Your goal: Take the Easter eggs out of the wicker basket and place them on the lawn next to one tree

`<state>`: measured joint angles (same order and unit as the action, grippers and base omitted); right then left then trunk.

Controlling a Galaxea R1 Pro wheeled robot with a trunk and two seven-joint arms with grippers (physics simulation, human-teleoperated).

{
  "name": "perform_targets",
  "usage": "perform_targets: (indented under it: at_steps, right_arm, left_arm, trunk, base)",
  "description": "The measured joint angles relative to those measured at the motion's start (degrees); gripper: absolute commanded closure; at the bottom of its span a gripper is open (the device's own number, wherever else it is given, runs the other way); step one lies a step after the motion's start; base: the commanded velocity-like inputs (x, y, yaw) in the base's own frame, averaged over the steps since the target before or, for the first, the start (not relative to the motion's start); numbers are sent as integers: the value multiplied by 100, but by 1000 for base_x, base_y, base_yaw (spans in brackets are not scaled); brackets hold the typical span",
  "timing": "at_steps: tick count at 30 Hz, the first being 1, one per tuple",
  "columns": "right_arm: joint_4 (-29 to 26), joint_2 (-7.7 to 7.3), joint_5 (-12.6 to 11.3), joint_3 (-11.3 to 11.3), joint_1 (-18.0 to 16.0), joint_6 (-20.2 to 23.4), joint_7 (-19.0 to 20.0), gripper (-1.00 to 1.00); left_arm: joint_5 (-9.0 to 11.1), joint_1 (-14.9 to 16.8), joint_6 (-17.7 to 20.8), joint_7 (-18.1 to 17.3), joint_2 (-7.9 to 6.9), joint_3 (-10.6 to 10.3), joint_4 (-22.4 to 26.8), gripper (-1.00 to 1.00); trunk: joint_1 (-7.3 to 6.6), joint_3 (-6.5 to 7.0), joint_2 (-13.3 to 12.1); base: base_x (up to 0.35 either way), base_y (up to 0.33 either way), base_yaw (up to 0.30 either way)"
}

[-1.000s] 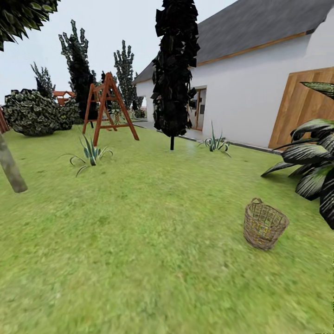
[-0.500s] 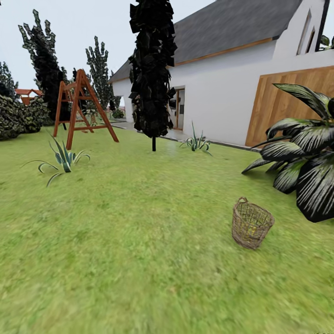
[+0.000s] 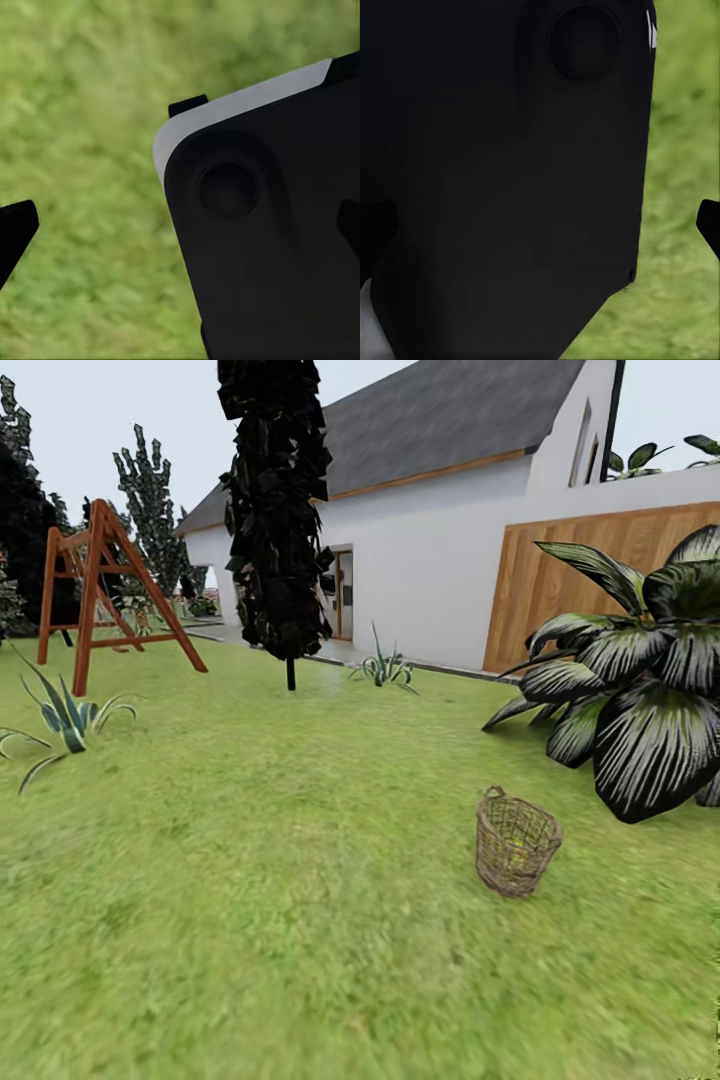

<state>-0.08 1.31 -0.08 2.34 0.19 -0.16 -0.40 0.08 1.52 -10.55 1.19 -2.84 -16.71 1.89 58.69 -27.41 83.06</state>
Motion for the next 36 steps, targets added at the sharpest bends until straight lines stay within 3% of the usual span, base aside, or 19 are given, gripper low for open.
perform_targets:
  at_steps: [36]
  right_arm:
    - [0,4,0,15,0,0,0,-100]
  left_arm:
    - [0,1,0,-4,-3,-1,-3,-100]
  trunk:
    - [0,0,0]
  base:
    - [302,198,-276]
